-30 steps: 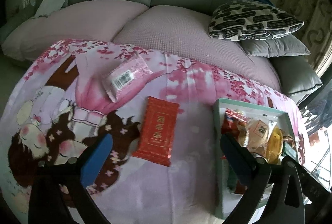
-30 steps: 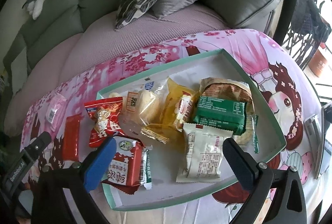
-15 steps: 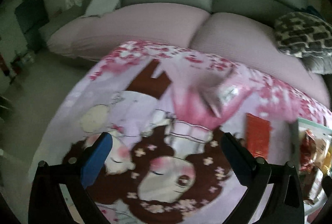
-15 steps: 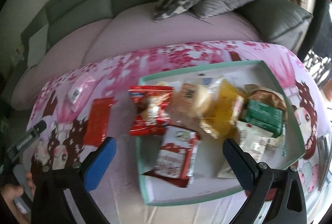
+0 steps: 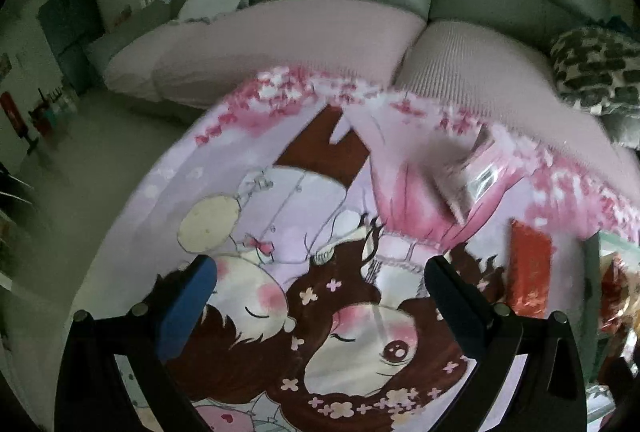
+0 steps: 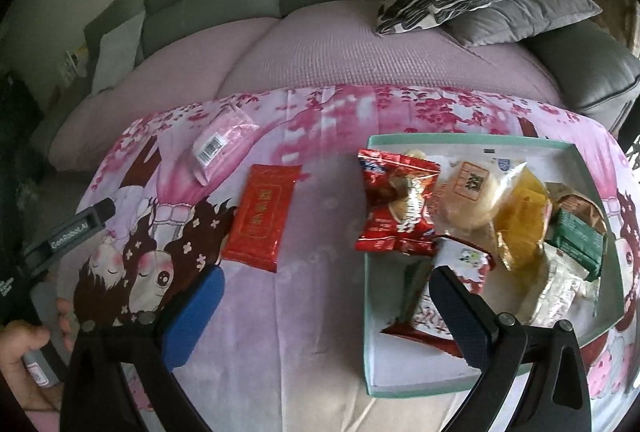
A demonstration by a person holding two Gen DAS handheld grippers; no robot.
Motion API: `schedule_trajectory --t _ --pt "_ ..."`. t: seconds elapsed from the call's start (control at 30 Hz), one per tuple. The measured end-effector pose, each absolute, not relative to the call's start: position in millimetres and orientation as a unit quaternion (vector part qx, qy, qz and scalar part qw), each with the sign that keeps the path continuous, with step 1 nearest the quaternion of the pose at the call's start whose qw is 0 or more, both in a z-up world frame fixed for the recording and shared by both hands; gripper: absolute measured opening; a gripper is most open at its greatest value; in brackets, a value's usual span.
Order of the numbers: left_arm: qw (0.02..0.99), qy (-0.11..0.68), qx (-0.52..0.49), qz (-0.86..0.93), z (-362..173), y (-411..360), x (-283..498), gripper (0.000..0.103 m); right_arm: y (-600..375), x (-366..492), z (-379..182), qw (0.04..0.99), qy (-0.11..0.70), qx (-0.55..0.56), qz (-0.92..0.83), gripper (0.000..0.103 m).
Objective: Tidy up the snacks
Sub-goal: 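Withdraw both tools from the tray toward the remaining snacks, then grasp the pink barcode pack with the left gripper while the right grasps the red gold-print pack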
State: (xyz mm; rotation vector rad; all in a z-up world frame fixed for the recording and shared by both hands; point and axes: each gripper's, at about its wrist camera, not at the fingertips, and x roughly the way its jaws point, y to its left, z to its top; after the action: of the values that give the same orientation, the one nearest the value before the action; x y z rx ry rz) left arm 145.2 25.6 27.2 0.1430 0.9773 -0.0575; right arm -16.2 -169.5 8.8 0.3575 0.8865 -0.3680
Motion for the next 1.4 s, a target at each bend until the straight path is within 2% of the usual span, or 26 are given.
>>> schedule_trajectory --t 0.2,0.47,0.7,0.97,1.4 --pt "0.857 0.506 0.09 -0.039 -4.0 19.5 156.7 0.103 -160.7 -3.4 1.7 0.87 0.428 0.166 -0.177 0.103" --pt "0.857 0.507 0.076 -0.042 -11.4 25.5 167.5 0.103 -142.0 22.5 -4.1 0.877 0.42 0.175 -0.151 0.103" --pt "0.857 0.511 0.05 -0.033 -15.9 41.0 177.2 0.103 -139.0 57.4 -23.1 0.861 0.456 0.168 -0.149 0.103" --pt "0.86 0.507 0.043 -0.036 -16.2 43.4 182.9 0.103 -140.3 96.3 -38.3 0.847 0.485 0.164 -0.144 0.093" --pt "0.862 0.504 0.045 -0.039 -17.2 39.8 191.9 0.103 -146.1 128.0 -64.0 0.823 0.525 0.146 -0.158 0.09"
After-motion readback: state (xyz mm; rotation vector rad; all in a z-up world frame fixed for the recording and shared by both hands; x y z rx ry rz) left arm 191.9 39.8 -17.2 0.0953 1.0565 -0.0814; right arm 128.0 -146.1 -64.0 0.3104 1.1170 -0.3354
